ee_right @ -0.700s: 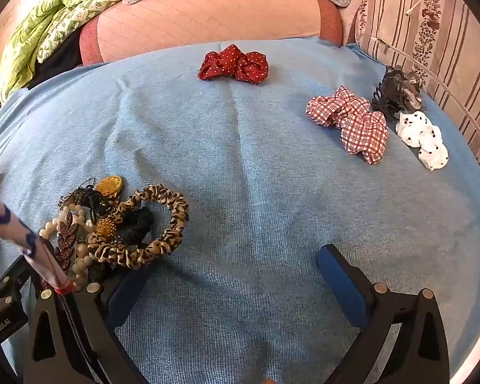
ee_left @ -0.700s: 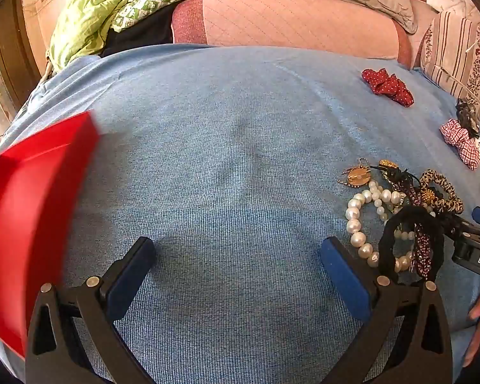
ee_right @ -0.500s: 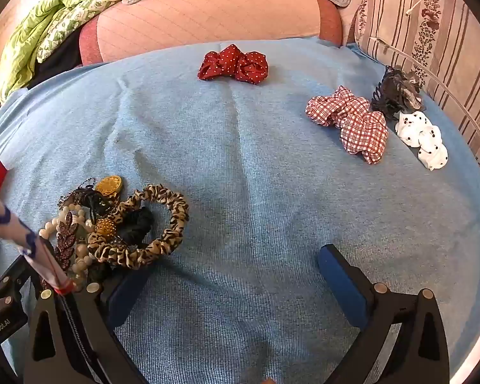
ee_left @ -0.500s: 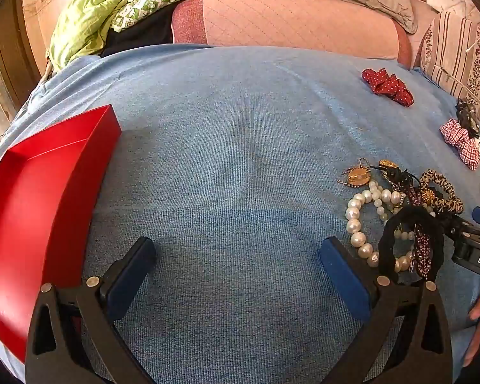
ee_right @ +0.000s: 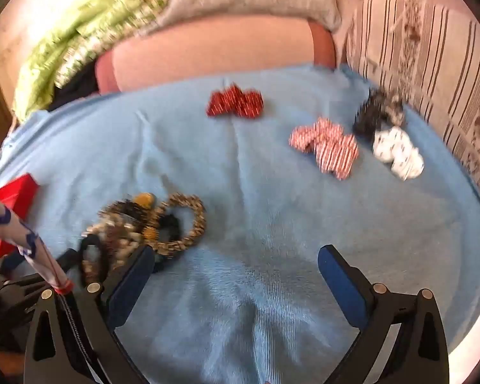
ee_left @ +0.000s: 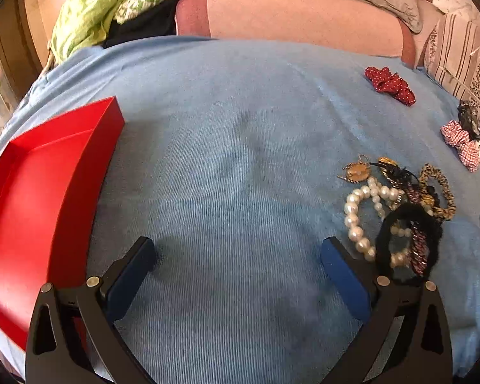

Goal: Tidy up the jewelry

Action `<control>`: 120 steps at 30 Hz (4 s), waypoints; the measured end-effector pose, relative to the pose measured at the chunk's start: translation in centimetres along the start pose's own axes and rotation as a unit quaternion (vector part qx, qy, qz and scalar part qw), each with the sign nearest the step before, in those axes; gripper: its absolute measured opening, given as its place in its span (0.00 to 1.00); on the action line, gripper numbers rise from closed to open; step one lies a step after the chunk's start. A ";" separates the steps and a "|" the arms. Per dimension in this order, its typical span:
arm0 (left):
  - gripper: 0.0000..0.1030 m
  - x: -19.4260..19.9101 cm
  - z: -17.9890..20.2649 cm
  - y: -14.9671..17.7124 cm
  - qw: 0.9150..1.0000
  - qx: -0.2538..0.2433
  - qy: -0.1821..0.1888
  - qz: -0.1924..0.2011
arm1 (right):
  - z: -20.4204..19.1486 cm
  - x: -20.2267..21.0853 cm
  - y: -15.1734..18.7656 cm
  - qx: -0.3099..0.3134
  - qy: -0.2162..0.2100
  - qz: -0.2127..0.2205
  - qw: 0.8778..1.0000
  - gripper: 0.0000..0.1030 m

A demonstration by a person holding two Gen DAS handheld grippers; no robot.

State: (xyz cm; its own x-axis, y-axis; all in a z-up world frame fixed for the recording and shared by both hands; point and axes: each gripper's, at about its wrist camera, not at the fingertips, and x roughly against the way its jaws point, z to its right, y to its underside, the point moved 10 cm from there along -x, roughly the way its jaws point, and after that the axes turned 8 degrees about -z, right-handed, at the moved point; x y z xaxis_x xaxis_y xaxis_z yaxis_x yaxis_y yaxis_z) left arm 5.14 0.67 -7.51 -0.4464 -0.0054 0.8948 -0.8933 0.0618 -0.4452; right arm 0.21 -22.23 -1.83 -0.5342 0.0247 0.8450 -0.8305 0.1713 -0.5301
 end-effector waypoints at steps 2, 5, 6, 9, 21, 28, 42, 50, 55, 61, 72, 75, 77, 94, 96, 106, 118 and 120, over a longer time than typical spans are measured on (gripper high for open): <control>0.91 1.9 0.2 -0.1 0.999 -0.013 -0.007 0.040 | -0.1 1.5 0.0 -0.002 -0.015 0.013 1.000 1.00; 0.91 7.0 -0.3 0.4 0.990 -0.017 -0.030 0.133 | -0.2 3.6 0.0 0.001 -0.031 0.031 0.999 1.00; 0.91 8.9 -0.3 1.0 0.985 -0.019 -0.035 0.167 | -0.1 4.2 0.2 0.001 -0.032 0.037 0.999 1.00; 0.91 12.0 0.1 2.8 0.977 -0.026 -0.041 0.208 | 0.5 5.1 0.8 -0.006 -0.035 0.039 0.999 1.00; 0.91 14.9 1.2 5.7 0.981 -0.025 -0.019 0.192 | 0.2 6.5 3.3 -0.003 -0.057 0.034 0.998 1.00; 0.91 15.1 1.2 6.2 0.982 -0.027 -0.024 0.185 | -0.2 6.8 3.3 0.002 -0.065 0.036 0.997 1.00; 0.91 15.1 2.1 5.9 0.982 -0.055 -0.048 0.174 | -0.6 6.9 3.6 0.006 -0.078 0.034 0.996 1.00; 0.91 14.9 2.1 6.0 0.983 -0.045 -0.036 0.172 | -0.8 6.7 3.5 0.004 -0.089 0.034 0.995 1.00; 0.91 14.8 2.2 6.1 0.983 -0.048 -0.042 0.171 | -0.8 6.5 3.6 0.002 -0.092 0.029 0.995 1.00; 0.91 14.0 1.9 6.0 0.986 -0.026 -0.016 0.164 | -1.0 6.0 3.7 -0.001 -0.112 0.019 0.994 1.00; 0.91 12.4 0.1 4.7 0.990 0.009 0.015 0.138 | -1.5 5.2 3.6 0.003 -0.131 0.008 0.991 0.99; 0.91 12.0 0.6 4.3 0.991 -0.001 0.029 0.131 | -1.3 5.0 3.4 0.000 -0.126 0.005 0.992 0.98; 0.91 11.7 1.2 4.0 0.991 -0.014 0.040 0.125 | -1.4 4.8 3.3 -0.002 -0.136 0.000 0.991 0.95; 0.58 4.5 6.7 -0.2 0.984 -0.113 0.136 0.016 | -0.8 -1.0 -2.3 -0.073 -0.217 -0.081 0.970 0.63; 0.49 3.3 6.8 0.0 0.984 -0.118 0.133 0.005 | -0.8 -2.1 -2.4 -0.079 -0.220 -0.091 0.968 0.59; 0.45 2.0 8.9 -0.5 0.976 -0.146 0.160 0.003 | -0.7 -4.9 -2.3 -0.099 -0.225 -0.118 0.962 0.47; 0.09 1.4 10.1 -0.9 0.974 -0.158 0.163 0.011 | -2.4 -6.5 -2.5 -0.060 -0.197 -0.121 0.971 0.10; 0.08 1.8 9.9 -1.1 0.973 -0.152 0.170 0.017 | -2.1 -5.9 -2.9 -0.060 -0.197 -0.105 0.973 0.10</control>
State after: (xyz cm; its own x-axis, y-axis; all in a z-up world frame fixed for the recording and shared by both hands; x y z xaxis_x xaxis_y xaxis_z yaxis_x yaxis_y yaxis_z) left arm 4.83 -9.32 -5.73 -0.3858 0.3299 0.8616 -0.7985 0.3483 -0.4910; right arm 6.07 -20.81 -5.09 -0.3942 -0.3992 0.8278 -0.9157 0.2465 -0.3173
